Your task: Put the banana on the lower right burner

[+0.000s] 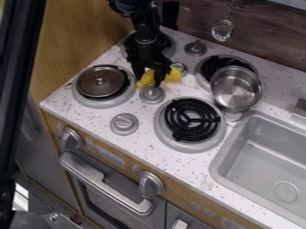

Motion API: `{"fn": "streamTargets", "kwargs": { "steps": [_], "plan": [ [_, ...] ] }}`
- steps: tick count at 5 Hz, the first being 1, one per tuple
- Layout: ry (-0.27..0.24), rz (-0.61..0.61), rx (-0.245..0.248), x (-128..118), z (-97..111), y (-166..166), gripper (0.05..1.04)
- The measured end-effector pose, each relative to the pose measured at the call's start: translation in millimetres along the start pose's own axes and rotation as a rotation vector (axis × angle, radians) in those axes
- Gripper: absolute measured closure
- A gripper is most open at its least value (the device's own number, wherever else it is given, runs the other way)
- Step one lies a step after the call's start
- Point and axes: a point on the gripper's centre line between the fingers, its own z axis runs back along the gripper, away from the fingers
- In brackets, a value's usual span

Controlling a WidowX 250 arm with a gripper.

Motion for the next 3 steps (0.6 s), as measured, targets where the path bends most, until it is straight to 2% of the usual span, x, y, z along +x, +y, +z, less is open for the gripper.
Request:
{"fn": "streamTargets", "kwargs": {
  "steps": [1, 2, 3],
  "plan": [
    [-0.005, -0.007, 0.0, -2.2, -3.5, -4.7, 0.575],
    [-0.031, -0.003, -0.019, -4.8, 15.2, -15.0, 0.587],
    [-0.072, -0.041, -0.015, -18.4, 52.7, -54.5, 0.587]
  ]
}}
